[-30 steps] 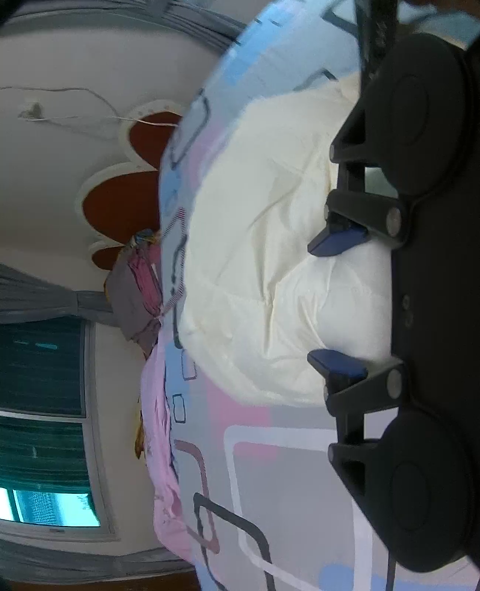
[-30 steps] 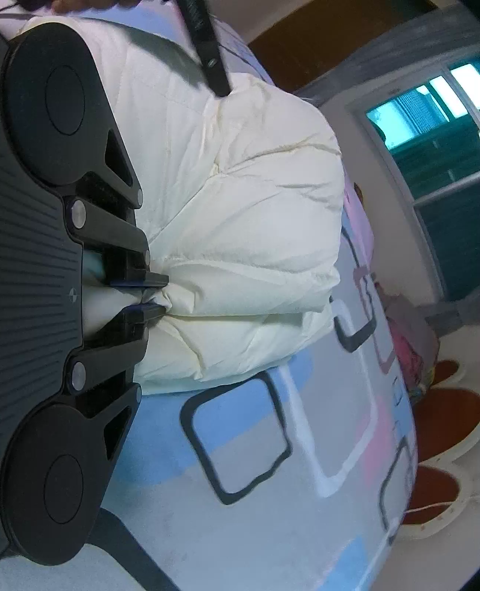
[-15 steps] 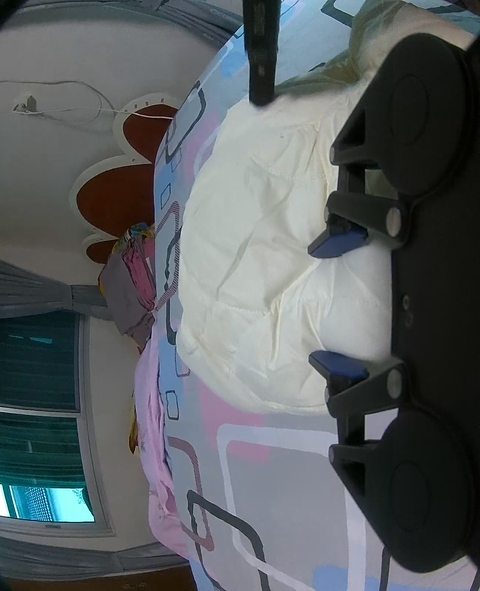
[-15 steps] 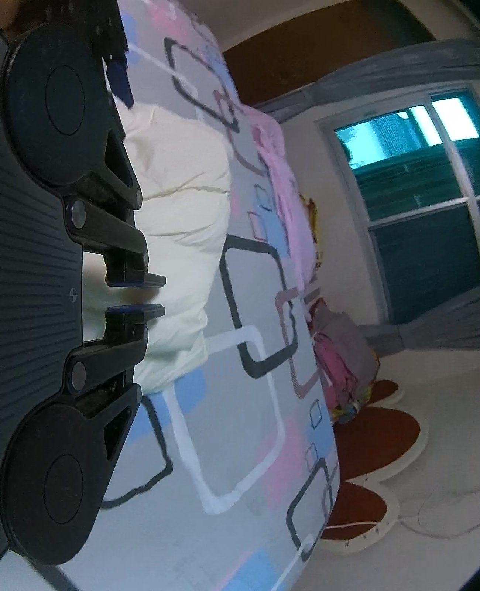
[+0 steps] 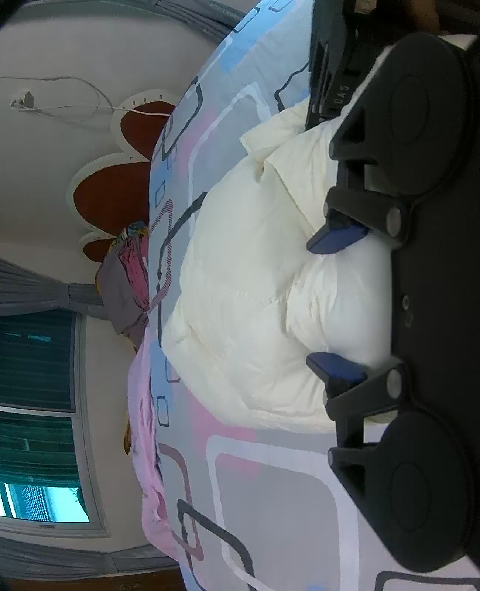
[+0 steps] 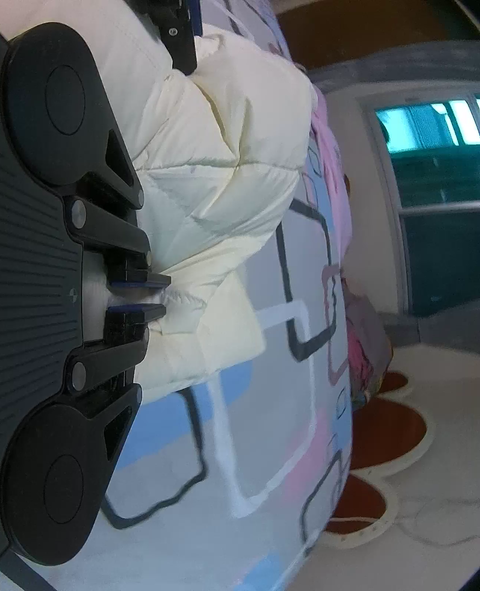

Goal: Fold large clothes

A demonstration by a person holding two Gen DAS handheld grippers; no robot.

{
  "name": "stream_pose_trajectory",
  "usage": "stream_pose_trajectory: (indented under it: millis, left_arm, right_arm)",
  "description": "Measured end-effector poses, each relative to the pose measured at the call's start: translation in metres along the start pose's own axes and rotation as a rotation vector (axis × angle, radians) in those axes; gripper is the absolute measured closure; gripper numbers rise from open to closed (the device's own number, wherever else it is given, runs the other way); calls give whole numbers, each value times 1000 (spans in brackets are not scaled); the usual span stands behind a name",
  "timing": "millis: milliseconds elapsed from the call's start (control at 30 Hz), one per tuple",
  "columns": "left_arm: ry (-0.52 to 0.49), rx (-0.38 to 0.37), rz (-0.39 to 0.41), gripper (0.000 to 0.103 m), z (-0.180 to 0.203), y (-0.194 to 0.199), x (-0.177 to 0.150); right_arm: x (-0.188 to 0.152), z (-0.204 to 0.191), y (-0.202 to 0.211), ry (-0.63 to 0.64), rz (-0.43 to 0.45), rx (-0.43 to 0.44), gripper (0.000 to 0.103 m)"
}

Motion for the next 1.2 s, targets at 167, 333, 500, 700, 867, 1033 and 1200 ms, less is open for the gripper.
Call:
stream_pose_trajectory:
  millis: [167, 333, 500, 700, 867, 1033, 1200]
  left_arm:
    - [-30, 63, -56, 26, -2, 5, 13]
    - [-31, 134, -83, 14, -11, 19, 24]
    - [-39, 138, -94, 10, -14, 31, 31]
    - [-5, 124, -125, 8, -23, 41, 29]
    - [64, 98, -164, 6, -35, 41, 20]
    - [133, 67, -182, 5, -40, 36, 8]
    - [191, 38, -203, 4, -42, 27, -1]
  right_arm:
    - [23, 7, 10, -37, -65, 19, 83]
    - [49, 7, 40, -28, 0, 35, 5]
    - [55, 3, 46, -33, -34, 67, 5]
    - [51, 23, 51, -89, -90, 65, 0]
    - [42, 36, 53, -128, -151, 87, 0]
    - [32, 37, 47, -197, -200, 133, 0]
    - [21, 39, 35, -255, -245, 160, 0]
Point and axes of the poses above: each gripper's, at about its wrist camera, not at the fingertips, and y roughly against the way its jaws point, z to its right, x to its top, the point moved 6 cm from there along -y, roughly the way its jaws point, and after that the axes turned 14 degrees about z, right-handed, at the moved point
